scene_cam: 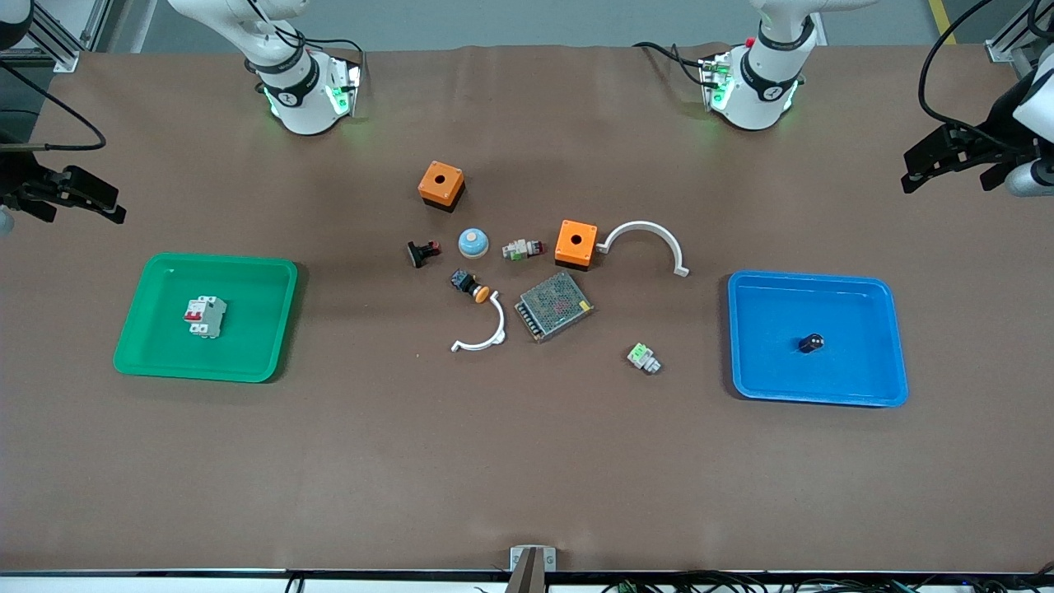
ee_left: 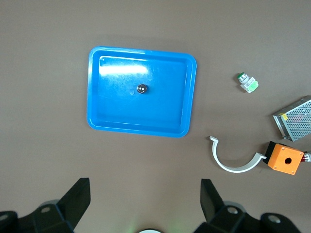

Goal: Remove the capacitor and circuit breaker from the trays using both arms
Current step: 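Reach the left gripper to the capacitor while the right gripper reaches the breaker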

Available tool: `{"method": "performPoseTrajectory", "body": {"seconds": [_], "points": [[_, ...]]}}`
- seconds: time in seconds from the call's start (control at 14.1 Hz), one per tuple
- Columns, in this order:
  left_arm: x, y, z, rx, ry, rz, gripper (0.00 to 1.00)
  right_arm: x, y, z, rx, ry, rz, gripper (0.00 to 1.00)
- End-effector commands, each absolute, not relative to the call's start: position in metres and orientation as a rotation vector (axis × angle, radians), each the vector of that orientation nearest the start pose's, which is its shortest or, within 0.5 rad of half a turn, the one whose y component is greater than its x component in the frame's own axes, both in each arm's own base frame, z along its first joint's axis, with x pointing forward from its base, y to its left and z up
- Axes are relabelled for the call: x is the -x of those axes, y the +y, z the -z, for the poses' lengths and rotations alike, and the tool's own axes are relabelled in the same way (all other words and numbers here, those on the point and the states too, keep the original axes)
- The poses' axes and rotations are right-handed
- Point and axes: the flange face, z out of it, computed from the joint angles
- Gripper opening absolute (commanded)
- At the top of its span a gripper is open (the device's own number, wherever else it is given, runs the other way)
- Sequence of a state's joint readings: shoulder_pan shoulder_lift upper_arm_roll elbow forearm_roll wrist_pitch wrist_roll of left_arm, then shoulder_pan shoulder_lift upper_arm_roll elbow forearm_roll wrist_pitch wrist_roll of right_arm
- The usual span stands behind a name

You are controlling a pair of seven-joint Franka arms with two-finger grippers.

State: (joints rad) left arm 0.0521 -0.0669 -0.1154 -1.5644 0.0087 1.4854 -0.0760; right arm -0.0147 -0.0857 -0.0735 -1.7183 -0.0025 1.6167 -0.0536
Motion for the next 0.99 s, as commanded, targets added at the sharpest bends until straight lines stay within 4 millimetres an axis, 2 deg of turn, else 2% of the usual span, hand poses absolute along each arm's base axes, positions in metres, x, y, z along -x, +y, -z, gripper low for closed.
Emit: {"method": "performPoseTrajectory", "body": {"seconds": [0.0, 0.07, 0.21, 0.35, 0.5, 0.57, 0.71, 0.78, 0.92], "points": [[-0.529, -0.029, -0.659, 3.119, -0.036, -0.008, 1.0, -0.519, -0.05, -0.609, 3.109, 0.016, 0.019, 1.0], [-0.531, -0.028, -0.659, 3.116, -0.032, -0.005, 1.0, -0.519, -0.05, -0.609, 3.109, 0.019, 0.019, 1.0], [-0.549, -0.019, -0.65, 3.115, -0.039, -0.024, 1.0, -0.519, -0.05, -0.608, 3.11, 0.016, 0.014, 1.0], [-0.563, -0.01, -0.626, 3.113, -0.053, -0.079, 1.0, -0.519, -0.05, -0.608, 3.11, 0.016, 0.009, 1.0], [-0.583, -0.011, -0.585, 3.113, -0.047, -0.141, 1.0, -0.518, -0.05, -0.606, 3.108, 0.021, -0.012, 1.0], [-0.589, -0.011, -0.558, 3.114, -0.075, -0.143, 1.0, -0.517, -0.05, -0.607, 3.108, 0.02, -0.024, 1.0], [-0.596, -0.012, -0.5, 3.119, -0.085, -0.067, 1.0, -0.517, -0.054, -0.608, 3.108, 0.029, -0.034, 1.0], [-0.6, -0.005, -0.469, 3.123, -0.1, -0.022, 1.0, -0.519, -0.056, -0.612, 3.113, 0.034, -0.023, 1.0], [-0.609, 0.007, -0.406, 3.129, -0.126, 0.011, 1.0, -0.528, -0.066, -0.605, 3.124, 0.067, -0.036, 1.0]]}}
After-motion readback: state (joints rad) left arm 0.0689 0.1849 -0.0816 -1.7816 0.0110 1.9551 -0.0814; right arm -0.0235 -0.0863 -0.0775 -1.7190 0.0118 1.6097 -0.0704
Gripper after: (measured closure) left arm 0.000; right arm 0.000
